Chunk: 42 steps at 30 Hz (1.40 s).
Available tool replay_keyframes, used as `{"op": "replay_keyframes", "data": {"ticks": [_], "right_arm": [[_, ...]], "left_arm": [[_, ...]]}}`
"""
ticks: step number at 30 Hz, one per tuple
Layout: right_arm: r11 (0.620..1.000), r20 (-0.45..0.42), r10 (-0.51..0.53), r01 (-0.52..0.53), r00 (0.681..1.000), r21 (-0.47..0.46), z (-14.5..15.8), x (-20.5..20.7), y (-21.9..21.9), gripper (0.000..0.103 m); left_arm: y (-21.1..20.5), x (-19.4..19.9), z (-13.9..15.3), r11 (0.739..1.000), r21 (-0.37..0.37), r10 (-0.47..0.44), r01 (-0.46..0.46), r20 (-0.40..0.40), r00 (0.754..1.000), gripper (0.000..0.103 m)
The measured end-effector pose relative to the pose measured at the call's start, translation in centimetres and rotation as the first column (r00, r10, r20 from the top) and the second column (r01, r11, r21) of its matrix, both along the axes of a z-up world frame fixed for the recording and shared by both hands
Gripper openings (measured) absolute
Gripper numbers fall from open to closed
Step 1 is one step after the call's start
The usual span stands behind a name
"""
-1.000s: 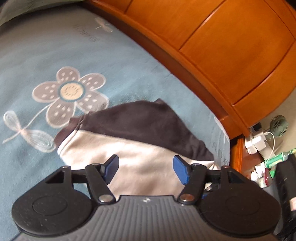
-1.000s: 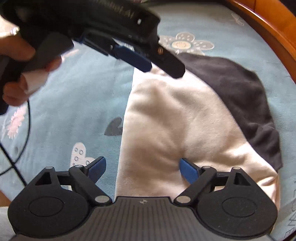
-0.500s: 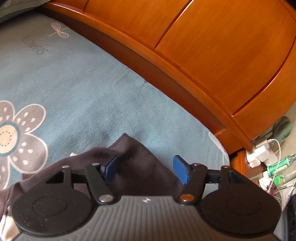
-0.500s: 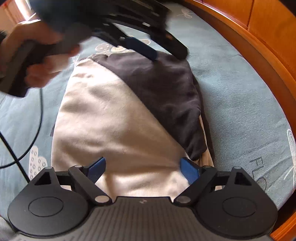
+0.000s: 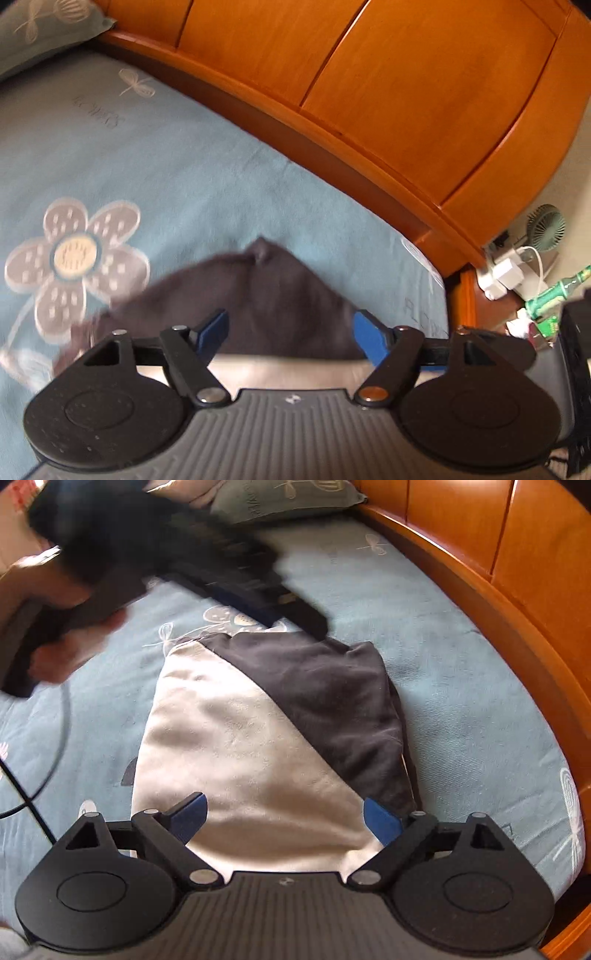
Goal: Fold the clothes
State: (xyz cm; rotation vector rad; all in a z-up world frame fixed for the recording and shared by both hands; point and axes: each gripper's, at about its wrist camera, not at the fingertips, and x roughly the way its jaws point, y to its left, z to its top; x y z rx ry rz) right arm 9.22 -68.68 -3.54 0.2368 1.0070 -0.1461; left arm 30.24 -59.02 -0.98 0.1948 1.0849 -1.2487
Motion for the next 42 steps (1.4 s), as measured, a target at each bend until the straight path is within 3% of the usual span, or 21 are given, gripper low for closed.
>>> {"op": "replay_keyframes", "data": {"ticks": [4, 6, 9, 14, 17, 20, 23, 29, 35, 38, 40, 42], "right_arm": [[0.999, -0.031, -0.042, 0.041, 0.999, -0.031, -0.6, -0.9, 1.0, 0.095], [0.998, -0.071, -0.048, 0.045, 0.996, -0.045, -1.2, -1.5, 1.6, 0.095], [0.996, -0.136, -0.074, 0.068, 0.988, -0.051, -1.9, -2.1, 2.4, 0.095], [0.995, -0.073, -0.09, 0.088, 0.993, -0.043, -0.4, -2.9, 4.5, 0.096], [0.993, -0.113, -0.111, 0.105, 0.987, -0.059, -2.4, -2.3, 5.4, 0.096], [0.983, -0.127, -0.178, 0.169, 0.976, -0.075, -3.4, -1.8, 5.7, 0.096], [0.971, -0.07, -0.232, 0.227, 0.97, -0.076, -1.5, -2.0, 6.7, 0.097], [0.954, -0.017, -0.284, 0.281, 0.959, -0.104, 0.6, -1.5, 9.9, 0.097], [0.98, 0.096, -0.185, 0.191, 0.978, -0.06, -0.3, 2.4, 12.5, 0.097], [0.994, 0.075, -0.093, 0.098, 0.993, -0.058, -2.3, 3.9, 14.1, 0.098], [0.992, 0.019, -0.097, 0.098, 0.995, -0.079, -3.7, 4.0, 14.5, 0.1], [0.993, 0.031, -0.116, 0.117, 0.993, -0.032, -3.0, 3.2, 14.1, 0.1]], "left_arm": [[1.4, -1.5, -3.1, 0.996, 0.077, 0.043, -0.04, -0.044, 0.998, 0.08], [1.7, -1.9, -4.3, 0.996, 0.072, 0.055, -0.052, -0.036, 0.998, 0.081], [1.9, -2.0, -3.4, 0.998, 0.053, 0.045, -0.044, -0.015, 0.999, 0.082], [4.8, -2.2, -0.7, 0.999, 0.029, 0.031, -0.032, 0.021, 0.999, 0.082], [7.1, -2.6, 0.2, 0.998, 0.049, 0.025, -0.029, 0.086, 0.996, 0.082], [9.1, -3.7, 1.5, 0.998, 0.058, 0.003, -0.017, 0.23, 0.973, 0.082], [11.3, -4.6, 2.8, 0.999, 0.031, -0.004, -0.007, 0.333, 0.943, 0.088], [14.8, -4.8, 5.9, 1.0, -0.025, 0.023, -0.015, 0.394, 0.919, 0.096], [16.3, -3.2, 5.9, 0.995, -0.035, 0.095, -0.089, 0.459, 0.884, 0.099], [16.4, -3.5, 5.0, 0.991, -0.019, 0.123, -0.132, 0.503, 0.855, 0.099], [16.2, -4.0, 4.6, 0.987, -0.006, 0.137, -0.158, 0.528, 0.838, 0.099], [15.8, -4.8, 4.7, 0.986, 0.004, 0.139, -0.168, 0.538, 0.832, 0.099]]}}
